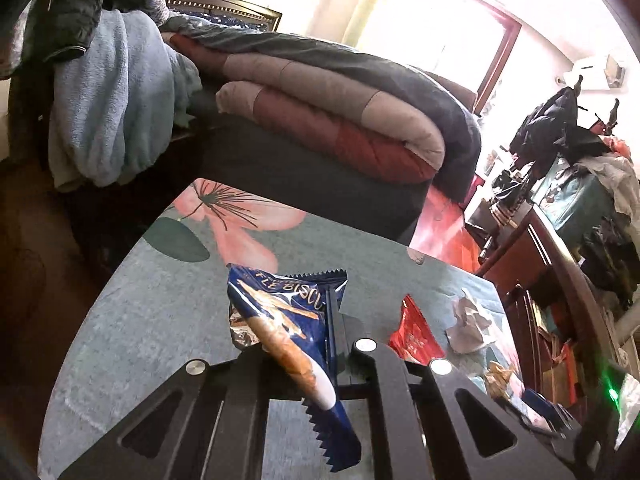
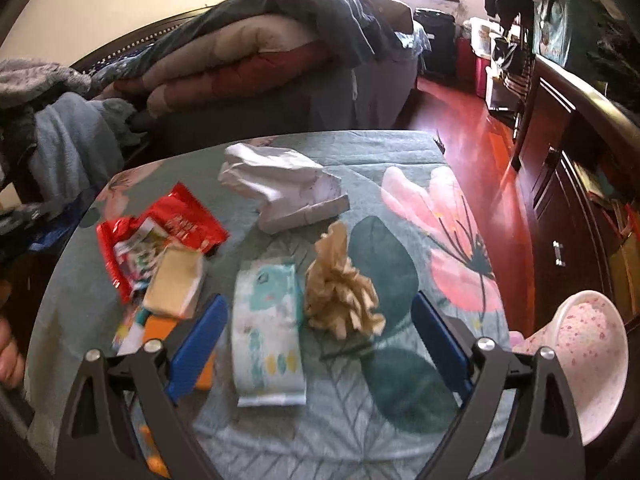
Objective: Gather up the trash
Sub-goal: 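Grasp the blue biscuit wrapper with the left tool while the right tool grasps the crumpled brown paper, then carry both items over the wastebasket and open both tools to drop them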
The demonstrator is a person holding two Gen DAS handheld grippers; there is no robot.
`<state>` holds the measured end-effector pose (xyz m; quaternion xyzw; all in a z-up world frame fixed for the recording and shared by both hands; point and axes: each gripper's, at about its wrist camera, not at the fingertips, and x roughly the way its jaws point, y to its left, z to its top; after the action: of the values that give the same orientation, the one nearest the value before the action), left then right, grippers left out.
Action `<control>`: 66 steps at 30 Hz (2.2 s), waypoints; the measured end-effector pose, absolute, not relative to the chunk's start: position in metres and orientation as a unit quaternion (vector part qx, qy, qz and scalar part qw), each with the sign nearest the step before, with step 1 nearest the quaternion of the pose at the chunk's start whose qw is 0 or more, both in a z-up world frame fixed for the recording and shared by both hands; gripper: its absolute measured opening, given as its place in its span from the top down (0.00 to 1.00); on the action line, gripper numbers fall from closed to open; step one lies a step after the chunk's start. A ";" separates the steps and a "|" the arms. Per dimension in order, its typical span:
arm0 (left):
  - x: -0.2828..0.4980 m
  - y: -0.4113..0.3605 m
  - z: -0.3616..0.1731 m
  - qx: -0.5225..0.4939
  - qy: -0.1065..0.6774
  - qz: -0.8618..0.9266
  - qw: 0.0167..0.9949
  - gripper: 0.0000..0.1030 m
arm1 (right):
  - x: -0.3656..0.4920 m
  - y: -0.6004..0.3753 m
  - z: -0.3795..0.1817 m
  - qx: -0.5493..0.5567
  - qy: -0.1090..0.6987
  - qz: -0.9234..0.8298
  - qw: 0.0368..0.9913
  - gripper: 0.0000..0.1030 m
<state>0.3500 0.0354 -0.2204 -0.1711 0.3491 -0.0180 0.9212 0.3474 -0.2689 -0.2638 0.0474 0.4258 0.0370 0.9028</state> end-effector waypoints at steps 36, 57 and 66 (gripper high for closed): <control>0.267 -0.049 -0.167 -0.117 0.315 -0.102 0.936 0.92 | 0.239 -0.307 -0.211 0.073 0.375 0.043 0.923 0.82; 0.244 -0.296 -0.165 -0.012 0.337 -0.347 0.875 0.92 | 0.137 -0.493 -0.208 0.138 0.339 -0.133 0.921 0.82; 0.256 -0.399 -0.195 0.032 0.367 -0.404 0.837 0.92 | 0.133 -0.561 -0.237 0.174 0.347 -0.178 0.904 0.82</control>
<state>0.2565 -0.3988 -0.1953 0.0325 0.3674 -0.4039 0.8371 0.1331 -0.5612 -0.2370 0.1744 0.3472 -0.1785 0.9040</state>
